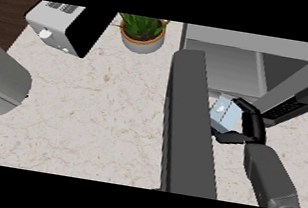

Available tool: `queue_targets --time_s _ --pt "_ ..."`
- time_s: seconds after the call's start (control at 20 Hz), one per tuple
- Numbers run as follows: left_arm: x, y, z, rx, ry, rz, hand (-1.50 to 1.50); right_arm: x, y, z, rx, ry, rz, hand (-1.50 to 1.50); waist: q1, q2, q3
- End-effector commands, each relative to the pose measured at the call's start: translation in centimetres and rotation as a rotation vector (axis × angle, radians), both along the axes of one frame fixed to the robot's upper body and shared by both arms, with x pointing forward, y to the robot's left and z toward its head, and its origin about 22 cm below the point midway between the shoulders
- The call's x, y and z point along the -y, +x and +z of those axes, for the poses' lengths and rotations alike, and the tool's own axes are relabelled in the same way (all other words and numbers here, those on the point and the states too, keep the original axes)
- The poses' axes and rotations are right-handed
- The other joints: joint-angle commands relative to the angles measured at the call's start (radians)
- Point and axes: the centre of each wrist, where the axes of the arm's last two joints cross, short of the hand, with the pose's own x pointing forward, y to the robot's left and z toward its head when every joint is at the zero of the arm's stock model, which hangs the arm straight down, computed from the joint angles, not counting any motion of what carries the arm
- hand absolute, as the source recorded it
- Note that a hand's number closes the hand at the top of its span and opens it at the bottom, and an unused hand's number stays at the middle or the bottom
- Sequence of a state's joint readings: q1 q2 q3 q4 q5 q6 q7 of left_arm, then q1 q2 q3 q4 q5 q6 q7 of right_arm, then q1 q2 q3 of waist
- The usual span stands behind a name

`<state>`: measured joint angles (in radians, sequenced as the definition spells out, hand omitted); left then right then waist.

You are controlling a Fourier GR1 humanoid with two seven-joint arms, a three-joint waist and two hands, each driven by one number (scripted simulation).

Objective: Pick up the milk, place it into the microwave and close the microwave

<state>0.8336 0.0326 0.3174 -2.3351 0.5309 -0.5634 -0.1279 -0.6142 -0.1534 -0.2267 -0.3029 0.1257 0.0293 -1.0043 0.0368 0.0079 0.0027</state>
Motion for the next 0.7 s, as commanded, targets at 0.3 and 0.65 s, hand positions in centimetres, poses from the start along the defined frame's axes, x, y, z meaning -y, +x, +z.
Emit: queue_targets --time_s 0.3,0.65 --pt "0.3 2.0 1.4 0.076 -0.023 -0.029 -1.5 -0.8 6.0 6.2 0.013 -0.078 -0.033 1.5 0.019 0.012 0.001" --pt "-0.1 2.8 1.2 0.116 -0.013 -0.067 -1.5 1.6 7.9 9.6 -0.013 -0.125 -0.052 1.5 0.053 0.028 0.002"
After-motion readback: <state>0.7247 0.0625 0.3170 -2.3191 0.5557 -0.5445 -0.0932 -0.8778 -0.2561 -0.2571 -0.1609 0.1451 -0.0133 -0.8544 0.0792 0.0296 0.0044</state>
